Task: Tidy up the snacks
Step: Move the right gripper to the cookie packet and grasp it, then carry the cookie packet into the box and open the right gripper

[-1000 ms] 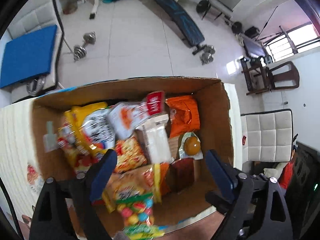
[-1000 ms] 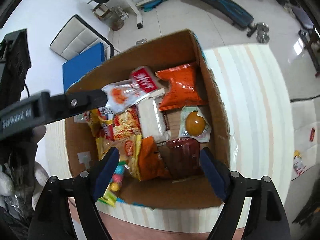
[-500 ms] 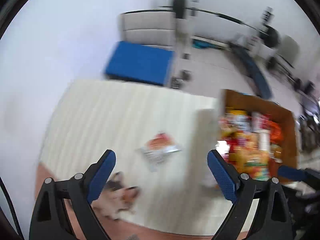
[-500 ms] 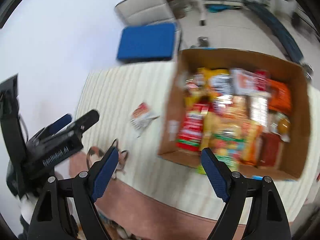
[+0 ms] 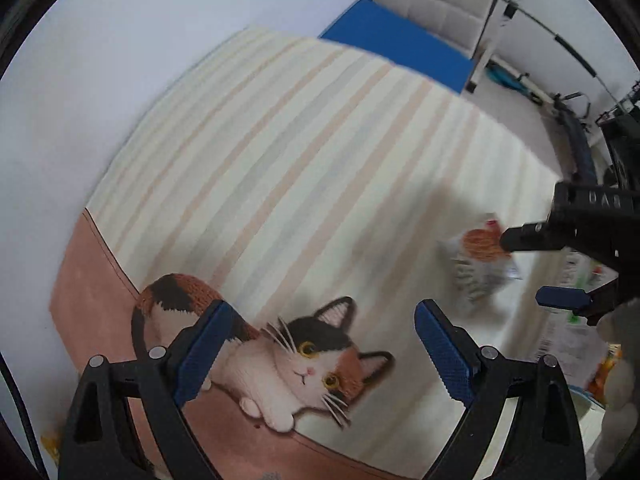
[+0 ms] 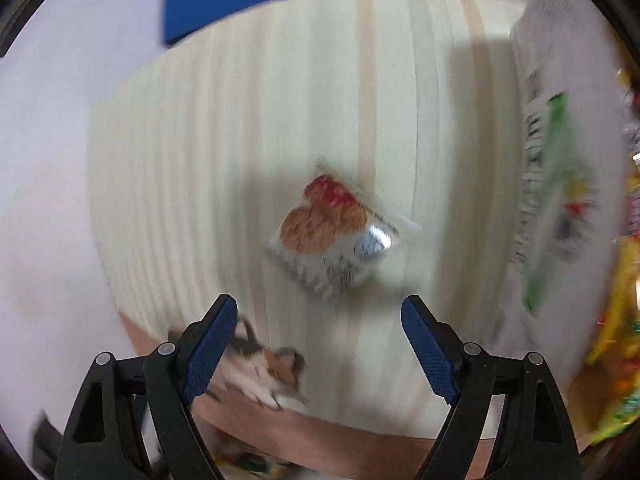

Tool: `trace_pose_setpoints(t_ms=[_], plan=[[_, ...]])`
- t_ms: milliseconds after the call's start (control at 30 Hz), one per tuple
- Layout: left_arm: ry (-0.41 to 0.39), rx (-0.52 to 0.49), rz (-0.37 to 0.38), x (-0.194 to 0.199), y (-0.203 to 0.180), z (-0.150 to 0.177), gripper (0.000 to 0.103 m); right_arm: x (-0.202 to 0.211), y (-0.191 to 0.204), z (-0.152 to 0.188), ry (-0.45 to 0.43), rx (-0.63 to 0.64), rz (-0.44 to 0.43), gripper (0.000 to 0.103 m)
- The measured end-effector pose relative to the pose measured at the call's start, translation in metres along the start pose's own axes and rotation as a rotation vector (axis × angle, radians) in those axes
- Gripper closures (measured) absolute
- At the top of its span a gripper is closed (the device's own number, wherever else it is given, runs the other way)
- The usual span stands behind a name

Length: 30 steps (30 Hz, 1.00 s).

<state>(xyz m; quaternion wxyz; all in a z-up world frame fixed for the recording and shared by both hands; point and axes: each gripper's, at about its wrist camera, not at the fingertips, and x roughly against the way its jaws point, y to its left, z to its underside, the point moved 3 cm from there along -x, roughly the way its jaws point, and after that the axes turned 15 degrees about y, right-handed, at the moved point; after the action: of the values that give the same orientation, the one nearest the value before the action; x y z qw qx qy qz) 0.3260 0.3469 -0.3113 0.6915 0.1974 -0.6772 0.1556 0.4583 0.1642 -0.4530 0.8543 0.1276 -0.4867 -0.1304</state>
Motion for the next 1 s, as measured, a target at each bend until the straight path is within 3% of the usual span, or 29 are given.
trace_pose_setpoints(t_ms=[133, 333, 433, 500, 567, 700, 800, 1000], plan=[[0.030, -0.008, -0.027, -0.026, 0.002, -0.014, 0.009, -0.023, 0.000, -0.023, 0.014, -0.077, -0.009, 0.016], [0.048, -0.035, -0.057, -0.047, 0.001, -0.028, 0.009, -0.043, 0.010, -0.040, 0.018, -0.119, 0.121, 0.015], [0.061, -0.038, -0.055, -0.055, 0.003, -0.028, 0.009, -0.060, 0.033, -0.034, 0.039, 0.004, 0.323, 0.017], [0.068, -0.045, -0.058, -0.059, 0.002, -0.027, 0.009, -0.065, 0.043, -0.025, -0.002, 0.074, 0.404, 0.025], [0.071, -0.054, -0.067, -0.061, 0.002, -0.024, 0.009, -0.070, 0.052, -0.015, -0.034, 0.147, 0.461, 0.027], [0.078, -0.051, -0.058, -0.059, 0.006, -0.019, 0.009, -0.071, 0.050, 0.006, -0.082, 0.202, 0.497, 0.028], [0.060, -0.038, -0.035, -0.042, 0.009, -0.011, 0.009, -0.058, 0.058, 0.027, -0.124, 0.252, 0.453, 0.028], [-0.089, -0.081, 0.046, 0.042, -0.002, 0.015, 0.009, 0.037, 0.059, 0.115, -0.282, 0.411, 0.195, 0.028]])
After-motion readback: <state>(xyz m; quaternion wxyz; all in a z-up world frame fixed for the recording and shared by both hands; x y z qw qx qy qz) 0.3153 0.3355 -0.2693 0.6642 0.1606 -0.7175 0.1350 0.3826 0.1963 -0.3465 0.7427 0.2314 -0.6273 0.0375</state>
